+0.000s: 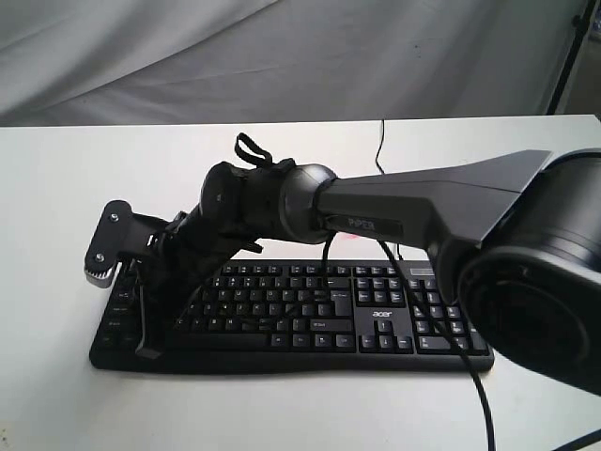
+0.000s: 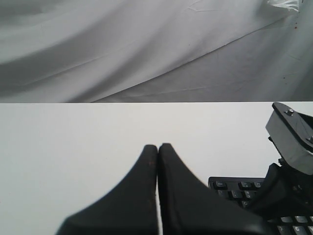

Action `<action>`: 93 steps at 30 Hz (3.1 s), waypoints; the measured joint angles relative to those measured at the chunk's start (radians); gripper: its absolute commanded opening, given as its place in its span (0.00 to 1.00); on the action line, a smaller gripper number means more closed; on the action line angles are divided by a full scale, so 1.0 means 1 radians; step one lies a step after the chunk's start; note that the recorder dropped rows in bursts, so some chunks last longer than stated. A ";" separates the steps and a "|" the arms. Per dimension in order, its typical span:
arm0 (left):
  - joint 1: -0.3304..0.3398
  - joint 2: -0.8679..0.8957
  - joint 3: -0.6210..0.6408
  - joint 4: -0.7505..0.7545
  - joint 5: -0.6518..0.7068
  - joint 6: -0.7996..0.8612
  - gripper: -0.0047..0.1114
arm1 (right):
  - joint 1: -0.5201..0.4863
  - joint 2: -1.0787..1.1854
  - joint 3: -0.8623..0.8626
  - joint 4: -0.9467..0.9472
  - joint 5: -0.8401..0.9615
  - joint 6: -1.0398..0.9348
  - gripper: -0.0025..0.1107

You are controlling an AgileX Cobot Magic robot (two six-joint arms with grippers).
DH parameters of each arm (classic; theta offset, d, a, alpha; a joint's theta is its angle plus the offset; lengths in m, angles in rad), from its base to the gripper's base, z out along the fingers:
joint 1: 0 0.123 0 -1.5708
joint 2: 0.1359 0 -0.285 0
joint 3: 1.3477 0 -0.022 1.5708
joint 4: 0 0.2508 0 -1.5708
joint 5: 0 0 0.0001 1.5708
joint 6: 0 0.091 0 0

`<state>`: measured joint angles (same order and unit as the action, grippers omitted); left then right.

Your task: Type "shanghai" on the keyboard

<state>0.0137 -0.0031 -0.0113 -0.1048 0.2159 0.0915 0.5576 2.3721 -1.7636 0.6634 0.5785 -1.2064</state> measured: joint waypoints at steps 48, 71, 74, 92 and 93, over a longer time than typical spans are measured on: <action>0.000 0.000 0.000 0.000 0.000 0.000 0.05 | -0.165 -0.380 0.454 0.130 0.005 -0.192 0.02; 0.000 0.000 0.000 0.000 0.000 0.000 0.05 | -0.165 -0.256 0.488 0.367 -0.014 -0.442 0.02; 0.000 0.000 0.000 0.000 0.000 0.000 0.05 | -0.165 -0.254 0.488 0.374 -0.014 -0.451 0.02; 0.000 0.000 0.000 0.000 0.000 0.000 0.05 | -0.165 -0.251 0.488 0.376 -0.010 -0.473 0.02; 0.000 0.000 0.000 0.000 0.000 0.000 0.05 | -0.165 -0.251 0.488 0.376 -0.010 -0.473 0.02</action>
<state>0.0137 -0.0031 -0.0113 -0.1048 0.2159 0.0915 0.3922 2.1208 -1.2759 1.0396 0.5690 -1.6792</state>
